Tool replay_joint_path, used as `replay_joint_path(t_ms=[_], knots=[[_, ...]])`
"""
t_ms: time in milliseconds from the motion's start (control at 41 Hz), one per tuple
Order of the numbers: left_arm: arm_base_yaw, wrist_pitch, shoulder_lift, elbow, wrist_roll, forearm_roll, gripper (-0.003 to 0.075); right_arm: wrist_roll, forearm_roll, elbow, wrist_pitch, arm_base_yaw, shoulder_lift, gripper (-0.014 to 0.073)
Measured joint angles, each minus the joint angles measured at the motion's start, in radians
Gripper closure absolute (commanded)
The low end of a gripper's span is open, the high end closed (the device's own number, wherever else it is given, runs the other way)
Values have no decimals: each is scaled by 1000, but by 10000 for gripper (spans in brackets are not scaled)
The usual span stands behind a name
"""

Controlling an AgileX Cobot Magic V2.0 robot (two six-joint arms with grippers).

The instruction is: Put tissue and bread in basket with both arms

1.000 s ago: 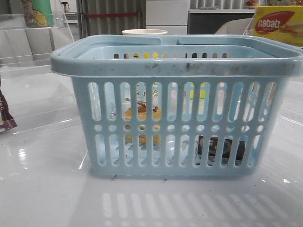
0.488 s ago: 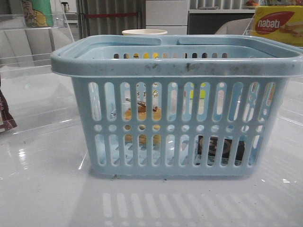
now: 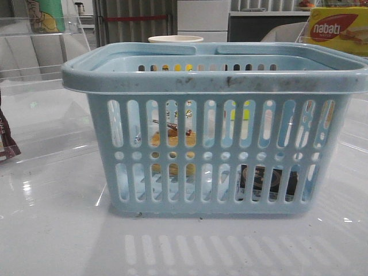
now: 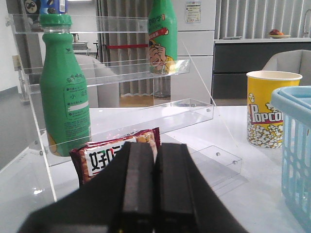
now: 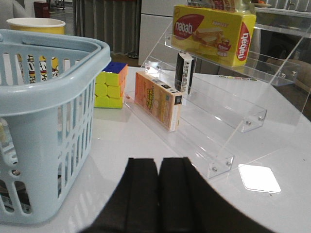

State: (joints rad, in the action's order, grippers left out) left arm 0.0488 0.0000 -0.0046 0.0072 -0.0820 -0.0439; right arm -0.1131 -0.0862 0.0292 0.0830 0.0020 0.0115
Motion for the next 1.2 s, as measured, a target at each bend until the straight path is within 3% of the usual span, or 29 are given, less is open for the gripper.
replay_joint_path(t_ms=[610, 902, 1195], knots=[[0, 0, 0, 0, 0, 0, 627, 121, 79, 0, -45, 0, 0, 567], [0, 0, 0, 0, 0, 0, 627, 125, 86, 0, -45, -39, 0, 567], [0, 0, 0, 0, 0, 0, 627, 128, 110, 0, -49, -1, 0, 567]])
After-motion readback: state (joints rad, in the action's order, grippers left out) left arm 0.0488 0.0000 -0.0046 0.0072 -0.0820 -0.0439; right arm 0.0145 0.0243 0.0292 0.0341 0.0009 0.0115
